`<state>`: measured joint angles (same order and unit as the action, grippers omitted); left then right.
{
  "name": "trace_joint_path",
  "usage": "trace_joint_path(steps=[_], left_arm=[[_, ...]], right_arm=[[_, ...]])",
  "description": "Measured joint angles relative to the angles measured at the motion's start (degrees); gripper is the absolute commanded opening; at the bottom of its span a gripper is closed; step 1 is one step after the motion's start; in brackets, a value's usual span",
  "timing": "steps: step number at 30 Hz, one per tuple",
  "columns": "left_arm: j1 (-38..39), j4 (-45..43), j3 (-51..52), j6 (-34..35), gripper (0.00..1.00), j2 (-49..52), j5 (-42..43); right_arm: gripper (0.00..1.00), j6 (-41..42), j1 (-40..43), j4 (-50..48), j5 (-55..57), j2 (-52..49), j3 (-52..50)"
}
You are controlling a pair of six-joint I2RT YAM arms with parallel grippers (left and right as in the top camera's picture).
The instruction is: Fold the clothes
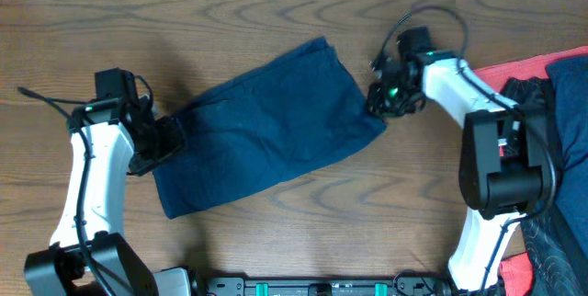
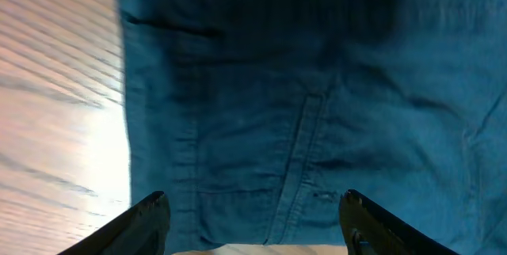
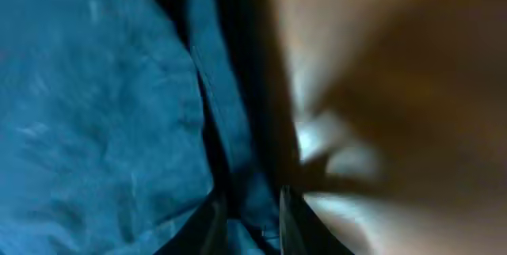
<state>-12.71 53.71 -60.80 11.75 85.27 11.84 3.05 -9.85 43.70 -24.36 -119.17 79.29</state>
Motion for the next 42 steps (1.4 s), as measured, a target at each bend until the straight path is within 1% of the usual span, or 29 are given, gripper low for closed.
trace_joint_path(steps=[2,4,5,8,11,13,14,17,18,21,22,24,26,30,35,40,42], left_arm=[[0.50,-0.09,0.22,0.00,0.70,0.17,0.07],[0.76,-0.44,0.35,-0.02,0.70,0.17,0.22],[0.79,-0.68,0.35,0.00,0.70,0.17,0.24],[0.83,-1.20,0.35,-0.02,0.70,0.17,0.24],[0.83,-1.18,0.35,-0.02,0.70,0.17,0.26],[0.83,-1.14,0.35,-0.20,0.70,0.17,0.26],[0.83,-1.09,0.35,-0.22,0.70,0.17,0.26],[0.83,-1.09,0.35,-0.66,0.70,0.17,0.26],[0.83,-1.09,0.35,-0.72,0.70,0.17,0.28],[0.94,-1.07,0.35,-1.25,0.71,0.17,0.94],[1.05,-1.05,0.35,-1.27,0.71,0.17,1.27],[1.62,-1.05,0.35,-1.29,0.71,0.17,1.64],[2.62,-1.14,0.35,-1.29,0.71,0.17,1.79],[4.85,-1.62,0.35,-1.29,0.71,0.17,2.01],[5.75,-2.43,0.35,-1.29,0.71,0.17,2.38],[5.75,-2.43,0.35,-1.29,0.71,0.17,2.43],[5.75,-2.43,0.35,-1.29,0.71,0.17,2.43]], right_arm=[[0.24,-0.87,-0.83,1.31,-0.74,0.22,-1.33],[0.05,-2.10,-1.09,1.40,-0.83,0.94,-2.43],[0.01,-2.73,-1.07,1.44,-0.57,1.18,-3.04],[0.01,-1.77,-0.83,4.17,0.22,1.29,-3.74],[0.02,1.60,-0.59,11.28,3.85,1.73,-3.74],[0.08,4.07,0.00,17.03,7.56,1.86,-4.11],[0.10,4.92,0.46,18.82,9.18,1.92,-4.33],[0.20,6.69,1.57,20.63,13.20,2.69,-4.90],[0.25,7.04,2.10,20.13,14.01,3.32,-5.11],[0.51,7.82,3.45,15.98,15.54,7.39,-5.60],[0.53,8.09,4.04,14.12,15.69,9.25,-5.62],[0.53,8.11,5.46,9.31,15.30,13.46,-5.53],[0.56,8.20,6.82,3.08,13.09,16.74,-5.33],[0.55,8.70,8.00,-5.68,7.93,18.45,-4.96],[0.45,10.93,6.23,-11.96,4.96,12.55,-4.96],[0.45,12.46,4.61,-14.67,2.62,4.92,-5.11],[0.41,12.44,4.50,-15.82,0.17,3.26,-5.20]])
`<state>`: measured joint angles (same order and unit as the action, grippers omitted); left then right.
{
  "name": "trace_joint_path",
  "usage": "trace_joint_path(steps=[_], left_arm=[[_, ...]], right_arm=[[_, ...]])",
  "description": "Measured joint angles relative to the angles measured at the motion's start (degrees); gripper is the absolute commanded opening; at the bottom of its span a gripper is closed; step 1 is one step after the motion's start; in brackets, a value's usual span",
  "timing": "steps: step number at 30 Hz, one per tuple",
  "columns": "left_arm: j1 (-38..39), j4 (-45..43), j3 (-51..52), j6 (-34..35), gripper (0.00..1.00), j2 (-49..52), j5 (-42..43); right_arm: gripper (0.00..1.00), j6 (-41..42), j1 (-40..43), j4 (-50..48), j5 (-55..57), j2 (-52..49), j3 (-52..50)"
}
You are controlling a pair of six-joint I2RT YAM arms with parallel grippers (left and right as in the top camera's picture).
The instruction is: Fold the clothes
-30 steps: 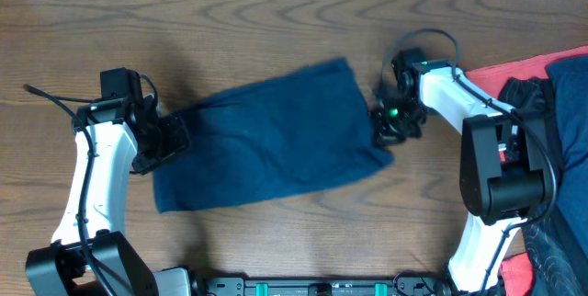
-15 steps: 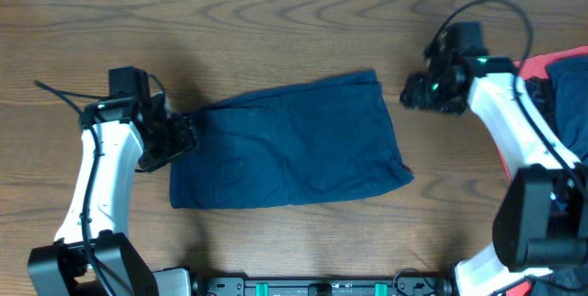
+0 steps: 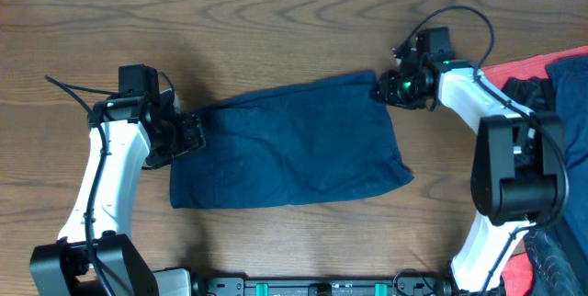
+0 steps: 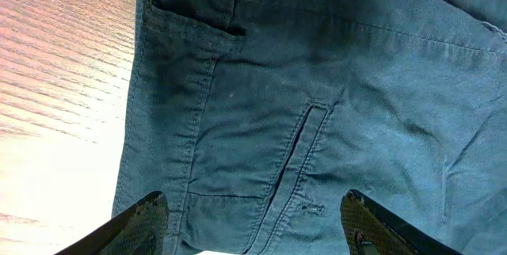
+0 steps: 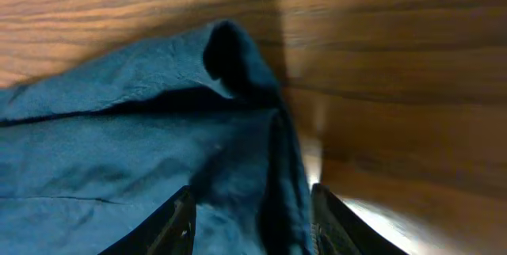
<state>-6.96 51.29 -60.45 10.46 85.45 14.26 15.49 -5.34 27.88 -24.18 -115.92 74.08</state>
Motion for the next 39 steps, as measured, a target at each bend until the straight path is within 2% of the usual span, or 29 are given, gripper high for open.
trace_joint_path(steps=[5,8,16,20,25,29,34,35,37,39], left_arm=[[0.00,-0.17,0.00,0.00,0.71,0.00,-0.02],[0.00,-0.33,0.00,0.00,0.71,0.00,-0.02],[0.00,-0.90,0.00,0.00,0.71,0.00,-0.02],[0.00,-1.44,0.00,0.00,0.71,0.00,-0.02],[0.00,-3.17,0.00,0.00,0.72,0.00,-0.02],[0.00,-4.09,0.00,-0.02,0.71,0.15,-0.02],[0.00,-5.66,0.00,-0.24,0.71,2.19,0.00],[0.11,-6.10,0.00,-0.37,0.72,2.99,0.00],[0.35,-6.91,0.00,-0.46,0.72,4.68,0.00],[0.87,-7.43,0.02,-1.05,0.76,6.36,0.02]], right_arm=[[0.14,-0.35,-0.28,-0.81,-4.33,-0.50,-0.02],[0.01,-0.87,-0.57,-0.72,-5.88,-0.50,-0.02],[0.01,-1.01,0.66,-0.70,-11.80,1.11,-0.02],[0.01,-1.03,2.10,-1.03,-13.00,7.52,-0.02],[0.01,-1.03,2.45,-2.03,-8.68,14.73,0.48],[0.01,-1.03,2.12,-2.71,-3.61,13.57,0.74],[0.01,-1.03,1.05,-8.81,-0.85,7.15,0.76],[0.03,-1.01,0.83,-9.68,-0.15,5.42,0.76],[0.18,-0.85,0.61,-10.14,1.31,2.99,0.74],[0.19,-0.76,0.68,-9.90,3.41,0.94,0.74]])
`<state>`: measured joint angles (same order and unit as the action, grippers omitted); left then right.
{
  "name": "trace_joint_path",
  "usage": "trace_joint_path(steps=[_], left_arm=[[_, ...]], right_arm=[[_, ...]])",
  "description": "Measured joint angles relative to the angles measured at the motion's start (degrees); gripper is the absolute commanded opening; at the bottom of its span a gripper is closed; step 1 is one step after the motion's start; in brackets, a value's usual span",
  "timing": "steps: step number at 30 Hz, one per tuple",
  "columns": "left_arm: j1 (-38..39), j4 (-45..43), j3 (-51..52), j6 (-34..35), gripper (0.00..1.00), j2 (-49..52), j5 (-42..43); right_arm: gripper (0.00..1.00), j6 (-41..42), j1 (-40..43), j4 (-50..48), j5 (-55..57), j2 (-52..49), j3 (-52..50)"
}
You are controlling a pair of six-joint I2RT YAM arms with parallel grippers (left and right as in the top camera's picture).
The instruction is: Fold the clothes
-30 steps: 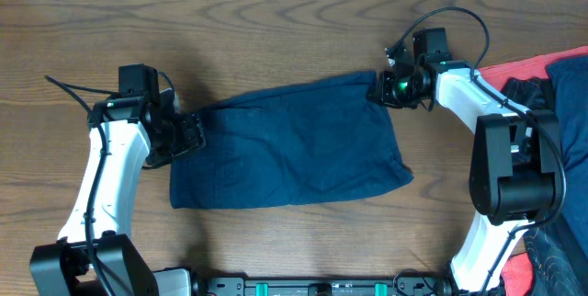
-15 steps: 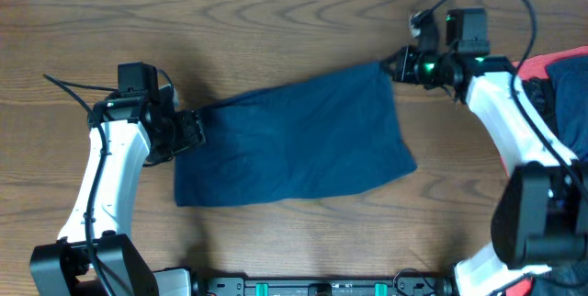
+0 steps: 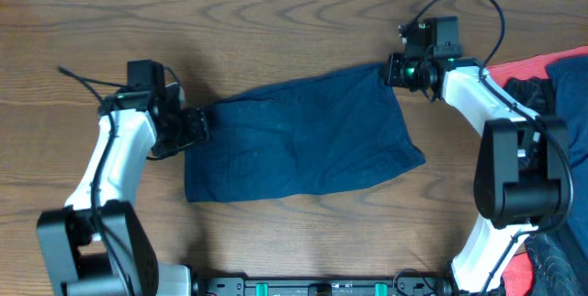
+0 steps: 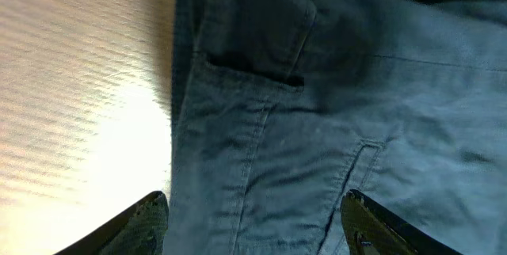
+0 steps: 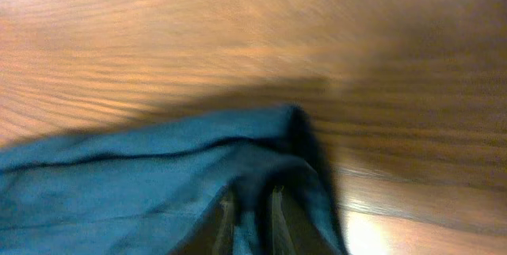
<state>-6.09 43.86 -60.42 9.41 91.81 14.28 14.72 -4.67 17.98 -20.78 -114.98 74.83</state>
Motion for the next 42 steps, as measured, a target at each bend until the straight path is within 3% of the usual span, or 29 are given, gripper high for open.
trace_joint_path(steps=[6,14,17,21,33,34,36,39,40,42], left_arm=[[1.05,-3.13,0.09,-2.16,0.88,3.02,0.42],[1.05,-9.94,0.09,-3.74,0.88,3.04,0.35],[1.05,-11.47,0.09,-3.91,0.88,3.02,0.13],[1.05,-13.88,0.09,-4.85,0.78,3.02,-1.42],[1.05,-19.54,0.09,-8.00,0.75,6.75,-1.73],[1.05,-20.15,0.09,-8.13,0.74,7.69,-1.05],[1.05,-21.35,0.09,-8.17,0.60,9.64,0.33],[1.05,-22.43,0.09,-8.74,0.14,11.19,1.33],[1.05,-22.73,0.09,-9.01,0.06,11.32,1.53],[0.96,-23.10,0.09,-9.35,0.06,11.32,2.10]], right_arm=[[0.36,-1.05,2.95,5.33,-0.61,0.37,-0.04],[0.36,-5.95,6.99,20.72,-5.33,5.07,-0.13],[0.31,-8.35,5.66,19.45,-5.90,5.07,-1.99],[0.01,-10.47,2.71,16.02,-6.14,5.07,-5.79],[0.01,-10.19,2.40,15.04,-2.82,5.07,-7.30],[0.01,-10.19,2.38,15.04,-2.82,5.07,-7.30],[0.01,-10.19,2.34,15.06,-2.82,5.07,-7.30],[0.01,-10.19,2.34,15.23,-2.82,5.07,-7.30],[0.01,-10.19,2.34,15.28,-2.80,5.07,-7.30],[0.01,-10.19,2.34,15.50,-2.73,5.07,-7.30]])
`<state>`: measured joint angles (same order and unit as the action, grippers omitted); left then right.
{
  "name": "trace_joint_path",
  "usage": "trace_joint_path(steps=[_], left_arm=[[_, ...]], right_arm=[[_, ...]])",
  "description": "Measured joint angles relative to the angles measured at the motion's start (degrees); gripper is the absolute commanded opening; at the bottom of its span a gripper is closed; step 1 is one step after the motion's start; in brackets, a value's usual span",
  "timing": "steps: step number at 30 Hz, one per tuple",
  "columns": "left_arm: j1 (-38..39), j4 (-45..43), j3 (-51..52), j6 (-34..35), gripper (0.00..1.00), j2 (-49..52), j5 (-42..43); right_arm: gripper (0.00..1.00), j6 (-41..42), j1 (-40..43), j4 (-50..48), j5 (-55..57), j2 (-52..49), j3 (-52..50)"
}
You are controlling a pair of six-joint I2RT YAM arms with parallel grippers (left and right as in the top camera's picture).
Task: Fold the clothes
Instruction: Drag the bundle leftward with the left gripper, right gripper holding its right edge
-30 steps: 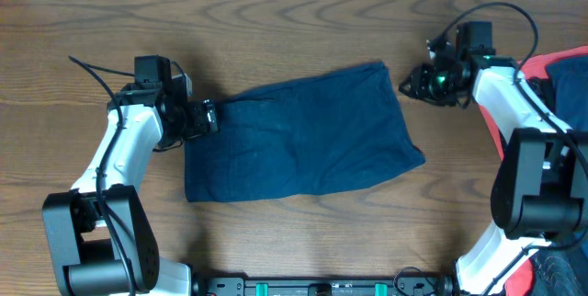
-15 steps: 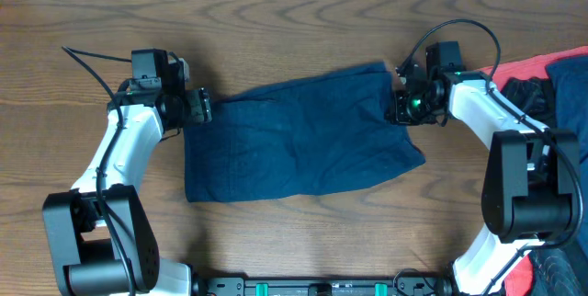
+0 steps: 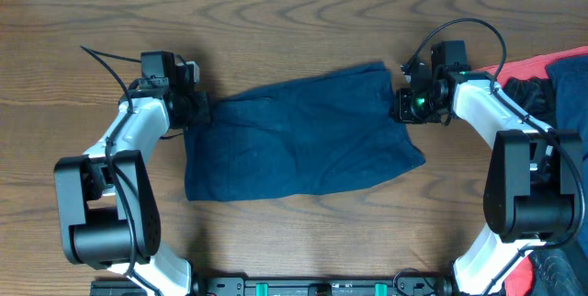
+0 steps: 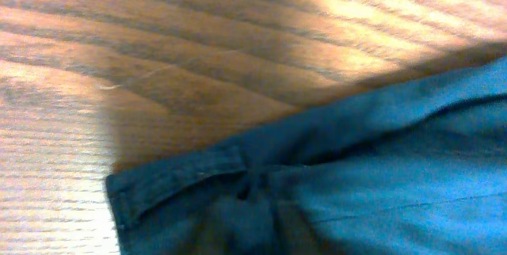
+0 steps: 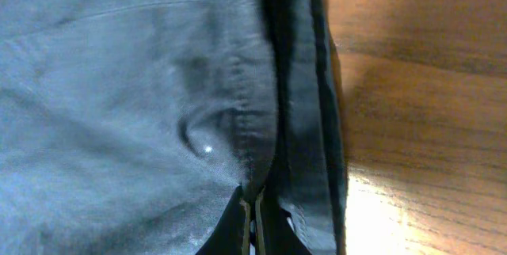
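The dark blue garment (image 3: 299, 135) lies flat across the middle of the wooden table, waistband end at the left. My left gripper (image 3: 191, 108) sits at its upper left corner. In the left wrist view the left gripper (image 4: 253, 231) is shut, with the waistband corner (image 4: 174, 180) bunched between its blurred fingers. My right gripper (image 3: 406, 105) is at the garment's right edge. The right wrist view shows the right gripper (image 5: 252, 225) pinched shut on the stitched hem (image 5: 255, 120).
A red cloth (image 3: 528, 66) and more dark clothes (image 3: 570, 89) are piled at the table's right edge, behind my right arm. A black rail (image 3: 322, 287) runs along the front edge. Bare wood (image 3: 276, 20) lies beyond the garment.
My left gripper was open over the waistband's left edge; now it is at the upper left corner and shut on it. My right gripper has moved from the top right corner down the right hem.
The garment first lay slanted, my left gripper open at its left end, my right shut on its right corner. Then it lay level and the right gripper was open at the top right corner. Then the right was shut there. Now both grip opposite ends.
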<state>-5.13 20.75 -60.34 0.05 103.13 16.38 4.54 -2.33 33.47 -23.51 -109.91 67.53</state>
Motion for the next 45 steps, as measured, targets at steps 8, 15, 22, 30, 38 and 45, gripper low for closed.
trace_joint_path(steps=[8,15,22,30,38,45], left_arm=[[-3.26,-0.13,0.00,2.84,0.06,0.00,0.33],[-7.80,-0.59,0.00,5.57,0.22,-0.07,3.19],[-9.64,0.39,0.00,6.14,0.38,-0.07,4.09],[-9.60,1.49,0.00,6.14,0.40,-0.07,4.48],[-9.62,1.88,0.00,5.97,0.25,-0.07,4.48],[-8.87,2.45,0.00,5.07,0.21,-0.07,5.99]], right_arm=[[0.01,0.22,0.00,1.60,2.91,0.00,0.00],[0.32,0.26,0.79,1.73,4.66,0.00,0.00],[0.48,-1.20,3.80,4.66,1.88,1.29,0.00],[0.32,-1.92,4.22,6.12,-2.56,2.62,-0.72],[0.01,-0.39,-0.02,12.90,1.66,2.62,-5.14],[0.15,6.82,1.01,17.92,12.02,2.97,-5.25]])
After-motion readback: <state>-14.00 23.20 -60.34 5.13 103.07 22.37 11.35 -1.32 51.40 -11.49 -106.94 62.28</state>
